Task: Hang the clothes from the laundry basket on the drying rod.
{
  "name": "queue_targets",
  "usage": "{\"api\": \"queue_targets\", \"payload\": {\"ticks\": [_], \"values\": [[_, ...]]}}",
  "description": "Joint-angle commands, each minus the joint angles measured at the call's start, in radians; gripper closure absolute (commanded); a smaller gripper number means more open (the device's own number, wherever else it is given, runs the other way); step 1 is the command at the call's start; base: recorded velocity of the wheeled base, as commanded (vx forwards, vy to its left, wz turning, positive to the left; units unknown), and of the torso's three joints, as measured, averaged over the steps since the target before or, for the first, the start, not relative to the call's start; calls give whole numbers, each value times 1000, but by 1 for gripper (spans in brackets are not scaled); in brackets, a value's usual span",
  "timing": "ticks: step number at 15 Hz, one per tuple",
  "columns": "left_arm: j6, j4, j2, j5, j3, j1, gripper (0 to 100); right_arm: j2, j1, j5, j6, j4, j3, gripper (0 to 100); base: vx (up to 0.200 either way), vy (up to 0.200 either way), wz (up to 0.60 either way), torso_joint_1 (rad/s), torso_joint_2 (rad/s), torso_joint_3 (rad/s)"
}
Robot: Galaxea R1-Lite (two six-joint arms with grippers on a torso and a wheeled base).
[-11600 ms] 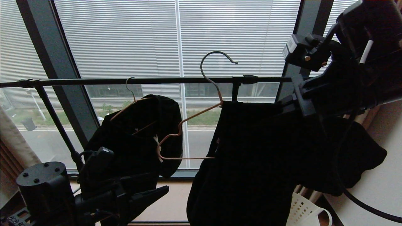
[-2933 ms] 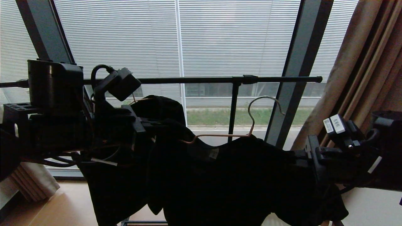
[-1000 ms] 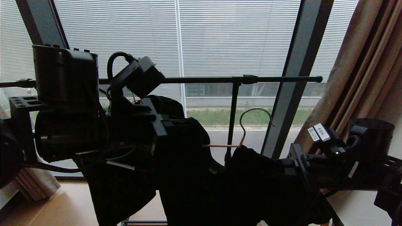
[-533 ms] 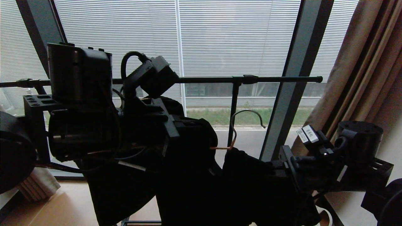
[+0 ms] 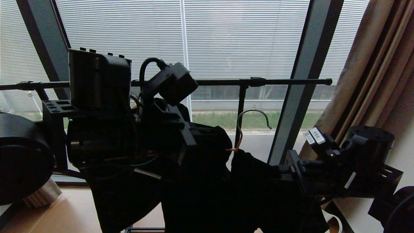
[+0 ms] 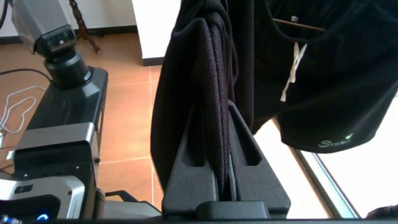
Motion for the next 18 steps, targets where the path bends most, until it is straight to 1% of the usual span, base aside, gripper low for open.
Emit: {"api": "queue_targets", "payload": {"ticks": [1,2,8,10,12,13,14,15,16,17,18], "values": [[0,0,3,0,1,-1,100,2,2,-1,-1,1,0,100,0,0,0,0,0,0],[0,0,2,-2,9,-1,0,1,0,-1,-1,-1,0,100,0,0,0,0,0,0],[-3,0,-3,3,8,7,0,-1,-4,-3,-1,-1,0,100,0,0,0,0,0,0],[-46,-1,-29,3,8,22,0,-2,-15,-1,-1,-11,0,100,0,0,0,0,0,0],[-44,0,-77,3,31,85,0,-2,-29,-3,3,-27,2,100,0,0,0,0,0,0],[-44,0,-77,3,31,85,0,-2,-29,-3,3,-27,2,100,0,0,0,0,0,0],[-44,5,-141,-2,69,166,0,-5,-43,-3,5,-30,5,100,0,0,0,0,0,0],[-43,7,-172,-3,104,228,0,-8,-43,-1,5,-30,8,100,0,0,0,0,0,0],[-43,5,-186,-11,132,263,0,-8,-43,-1,5,-30,10,100,0,0,0,0,0,0],[-43,4,-209,-43,173,308,0,-10,-44,-1,5,-30,13,100,0,0,0,0,0,0],[-41,4,-233,-111,218,364,0,-10,-49,2,5,-31,13,100,0,0,0,0,0,0]]}}
